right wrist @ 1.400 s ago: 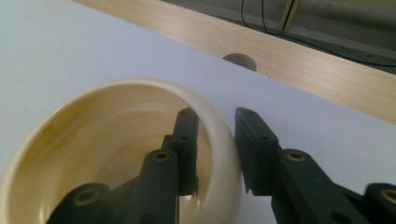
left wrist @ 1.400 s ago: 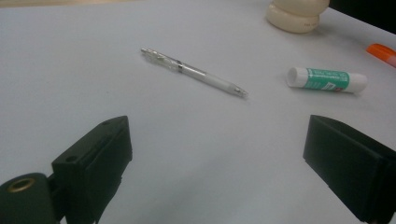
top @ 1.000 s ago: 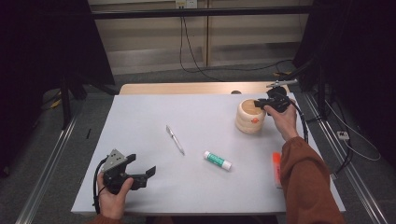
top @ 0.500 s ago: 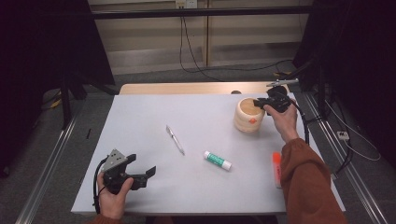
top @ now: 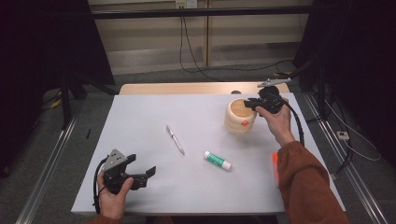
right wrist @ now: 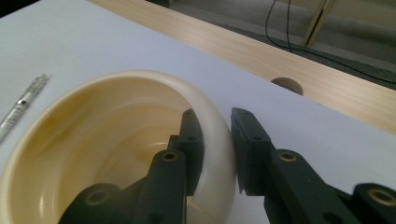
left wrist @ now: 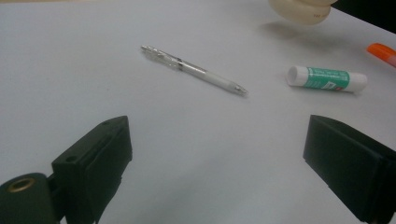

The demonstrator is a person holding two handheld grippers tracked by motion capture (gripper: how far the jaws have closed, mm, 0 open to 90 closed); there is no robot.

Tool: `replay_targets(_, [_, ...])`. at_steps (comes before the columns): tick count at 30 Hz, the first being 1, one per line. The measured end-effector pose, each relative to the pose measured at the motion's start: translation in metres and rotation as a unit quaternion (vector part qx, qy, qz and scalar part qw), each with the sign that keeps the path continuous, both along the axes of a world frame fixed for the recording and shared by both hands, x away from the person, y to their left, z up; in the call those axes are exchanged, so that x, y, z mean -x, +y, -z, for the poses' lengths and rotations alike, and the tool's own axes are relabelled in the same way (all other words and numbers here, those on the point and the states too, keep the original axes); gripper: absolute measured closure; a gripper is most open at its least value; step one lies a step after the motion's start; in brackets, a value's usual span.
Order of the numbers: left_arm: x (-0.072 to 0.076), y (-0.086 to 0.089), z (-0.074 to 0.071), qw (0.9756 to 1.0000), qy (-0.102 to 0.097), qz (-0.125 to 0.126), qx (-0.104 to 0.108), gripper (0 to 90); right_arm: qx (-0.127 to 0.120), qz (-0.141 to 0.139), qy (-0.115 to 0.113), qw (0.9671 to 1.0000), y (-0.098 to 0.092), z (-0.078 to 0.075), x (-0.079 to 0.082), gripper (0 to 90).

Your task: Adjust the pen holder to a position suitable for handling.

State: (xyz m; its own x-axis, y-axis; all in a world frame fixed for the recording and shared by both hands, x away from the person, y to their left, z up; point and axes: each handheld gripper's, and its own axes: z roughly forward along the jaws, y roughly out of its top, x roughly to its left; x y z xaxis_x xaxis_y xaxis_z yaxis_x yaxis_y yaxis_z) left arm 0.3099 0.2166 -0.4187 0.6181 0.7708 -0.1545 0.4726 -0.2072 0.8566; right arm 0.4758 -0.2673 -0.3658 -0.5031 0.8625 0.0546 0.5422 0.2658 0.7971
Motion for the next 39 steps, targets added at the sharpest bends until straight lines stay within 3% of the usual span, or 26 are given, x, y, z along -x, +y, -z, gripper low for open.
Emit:
replay_targets(10, [0.000, 0.000, 0.000, 1.0000, 0.001, 0.002, -0.003, 7.7, 0.000, -0.026, 0.007, 0.9996, 0.038, 0.002, 0.001, 74.9])
replay_targets(19, [0.000, 0.000, 0.000, 1.0000, 0.001, 0.001, 0.000, 7.7, -0.006, -0.045, 0.014, 0.9989, 0.072, 0.013, -0.002, 74.8])
replay_targets(31, [0.000, 0.000, 0.000, 1.0000, 0.002, 0.002, 0.002, 7.7, -0.002, -0.059, 0.027, 0.9979, 0.098, 0.027, -0.005, 74.8])
replay_targets(39, [0.000, 0.000, 0.000, 1.0000, 0.002, 0.000, 0.005, 7.7, -0.002, -0.049, 0.027, 0.9984, 0.109, 0.030, -0.006, 74.7])
